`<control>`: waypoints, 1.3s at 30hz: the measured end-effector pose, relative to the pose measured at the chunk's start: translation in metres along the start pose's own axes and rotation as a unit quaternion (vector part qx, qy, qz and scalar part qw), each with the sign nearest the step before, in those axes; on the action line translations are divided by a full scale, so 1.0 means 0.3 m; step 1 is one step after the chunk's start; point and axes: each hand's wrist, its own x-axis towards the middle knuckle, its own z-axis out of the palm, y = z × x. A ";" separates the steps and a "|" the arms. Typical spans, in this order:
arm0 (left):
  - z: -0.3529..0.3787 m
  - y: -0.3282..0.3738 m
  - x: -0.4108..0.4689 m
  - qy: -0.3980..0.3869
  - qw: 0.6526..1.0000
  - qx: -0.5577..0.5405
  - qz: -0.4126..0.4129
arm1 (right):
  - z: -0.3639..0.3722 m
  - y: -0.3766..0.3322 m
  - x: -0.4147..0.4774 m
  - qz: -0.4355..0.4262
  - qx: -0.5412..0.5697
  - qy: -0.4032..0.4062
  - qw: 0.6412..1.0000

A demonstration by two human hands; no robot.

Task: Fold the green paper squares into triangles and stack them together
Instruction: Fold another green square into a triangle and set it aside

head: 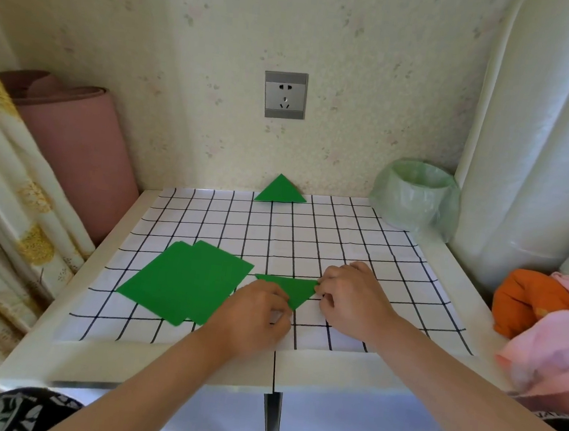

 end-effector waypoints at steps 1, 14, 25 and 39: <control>0.001 -0.008 0.018 0.007 1.000 0.007 0.012 | -0.004 -0.001 0.003 -0.002 0.004 0.000 1.000; -0.012 -0.055 0.143 -0.029 0.989 0.118 0.087 | -0.030 0.032 0.043 -0.052 0.028 -0.053 0.997; -0.151 -0.031 0.184 0.005 0.992 -0.115 -0.047 | -0.107 -0.006 0.131 0.109 0.355 -0.059 0.927; -0.232 0.028 0.206 -0.082 0.938 -0.277 -0.193 | -0.210 -0.064 0.169 0.078 0.360 -0.070 0.927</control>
